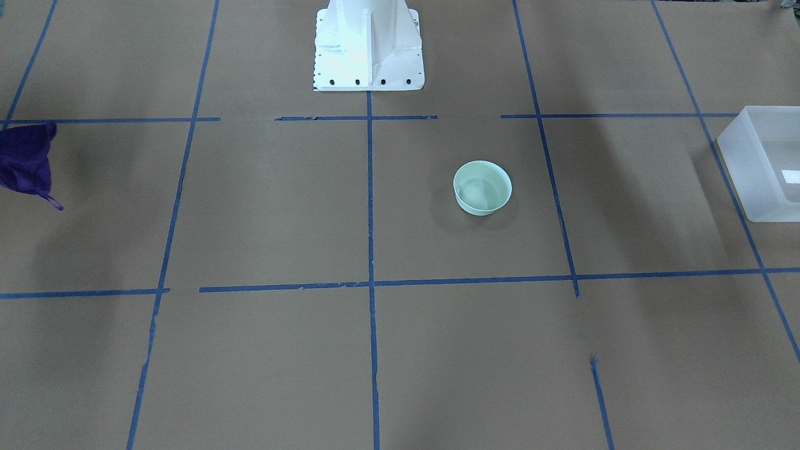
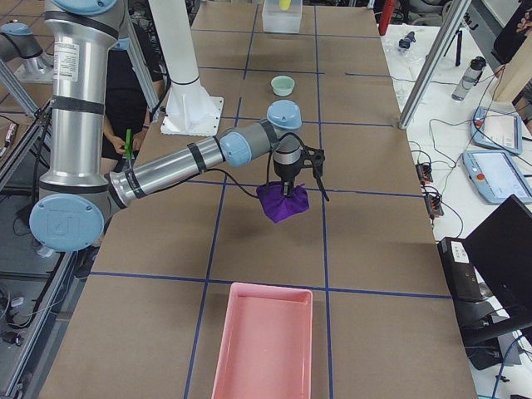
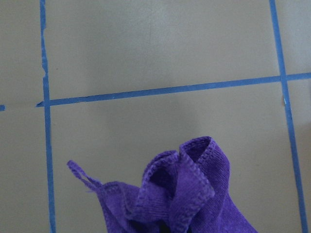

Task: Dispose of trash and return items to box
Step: 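Lower the yellow cup into the clear box while the right gripper carries the cloth, then release the purple cloth into the pink tray while the left arm reaches toward the bowl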

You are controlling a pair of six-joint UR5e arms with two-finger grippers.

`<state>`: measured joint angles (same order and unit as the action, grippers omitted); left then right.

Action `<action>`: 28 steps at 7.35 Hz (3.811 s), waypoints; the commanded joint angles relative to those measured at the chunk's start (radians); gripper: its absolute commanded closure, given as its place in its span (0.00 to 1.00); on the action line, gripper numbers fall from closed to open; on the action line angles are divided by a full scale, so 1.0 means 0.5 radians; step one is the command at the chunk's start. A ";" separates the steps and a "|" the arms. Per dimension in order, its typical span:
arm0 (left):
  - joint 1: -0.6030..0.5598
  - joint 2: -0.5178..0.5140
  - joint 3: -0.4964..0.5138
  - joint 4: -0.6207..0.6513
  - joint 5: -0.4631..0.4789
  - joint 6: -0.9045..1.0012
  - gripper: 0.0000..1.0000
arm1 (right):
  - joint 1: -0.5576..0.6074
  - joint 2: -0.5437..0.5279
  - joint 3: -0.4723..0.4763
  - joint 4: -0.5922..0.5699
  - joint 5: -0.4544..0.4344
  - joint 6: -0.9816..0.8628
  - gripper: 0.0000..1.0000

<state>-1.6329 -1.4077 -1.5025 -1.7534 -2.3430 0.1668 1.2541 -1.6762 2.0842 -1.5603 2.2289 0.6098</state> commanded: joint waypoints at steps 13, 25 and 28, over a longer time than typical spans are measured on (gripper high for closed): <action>0.305 0.091 -0.108 -0.518 -0.104 -0.150 0.01 | 0.462 -0.071 -0.008 -0.088 0.025 -0.624 1.00; 1.184 -0.047 -0.974 -0.852 0.204 -2.111 0.00 | 0.839 -0.062 -0.945 0.372 -0.178 -1.707 1.00; 1.351 -0.121 -0.977 -0.877 0.213 -2.325 0.00 | 0.839 -0.029 -1.373 0.822 -0.181 -1.683 0.91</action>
<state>-0.9825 -1.4581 -1.9909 -2.1873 -2.2376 -0.9679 1.6729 -1.6980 1.4682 -1.2248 2.1390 -0.2408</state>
